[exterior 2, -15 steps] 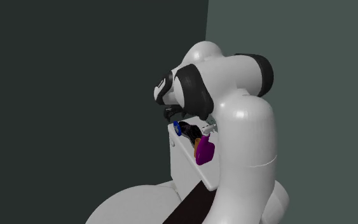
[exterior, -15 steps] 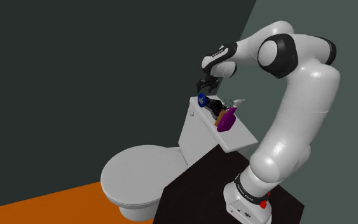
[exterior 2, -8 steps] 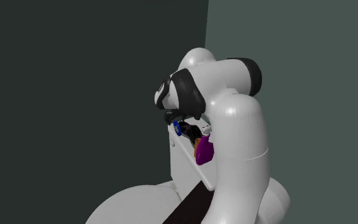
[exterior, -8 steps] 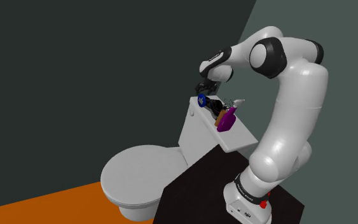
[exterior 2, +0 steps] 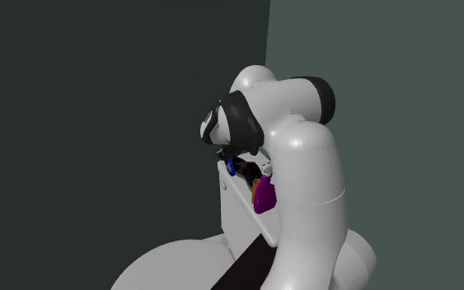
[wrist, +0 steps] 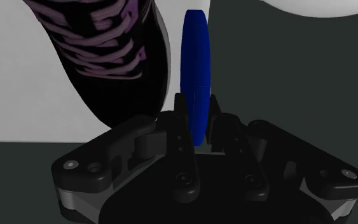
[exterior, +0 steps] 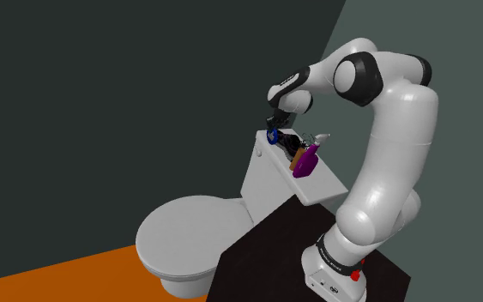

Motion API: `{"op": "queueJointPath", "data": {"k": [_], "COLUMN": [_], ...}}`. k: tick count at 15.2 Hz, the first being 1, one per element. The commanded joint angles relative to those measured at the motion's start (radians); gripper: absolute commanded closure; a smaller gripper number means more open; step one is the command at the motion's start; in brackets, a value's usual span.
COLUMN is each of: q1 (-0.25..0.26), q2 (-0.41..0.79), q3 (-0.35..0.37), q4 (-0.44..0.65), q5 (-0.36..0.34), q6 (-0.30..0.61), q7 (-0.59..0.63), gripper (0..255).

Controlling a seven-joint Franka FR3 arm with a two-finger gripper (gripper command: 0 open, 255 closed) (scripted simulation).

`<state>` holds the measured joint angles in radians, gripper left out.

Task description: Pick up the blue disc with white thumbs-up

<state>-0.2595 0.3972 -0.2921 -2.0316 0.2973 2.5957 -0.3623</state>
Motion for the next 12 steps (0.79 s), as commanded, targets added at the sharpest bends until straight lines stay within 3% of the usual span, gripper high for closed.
{"op": "queueJointPath", "data": {"k": [1,12], "q1": [0.000,0.019], "q2": [0.000,-0.066], "q3": [0.000,-0.026], "q4": [0.000,0.010], "q5": [0.000,-0.044], "q6": [0.000,-0.073], "q7": [0.000,0.034], "gripper": [255,255]}}
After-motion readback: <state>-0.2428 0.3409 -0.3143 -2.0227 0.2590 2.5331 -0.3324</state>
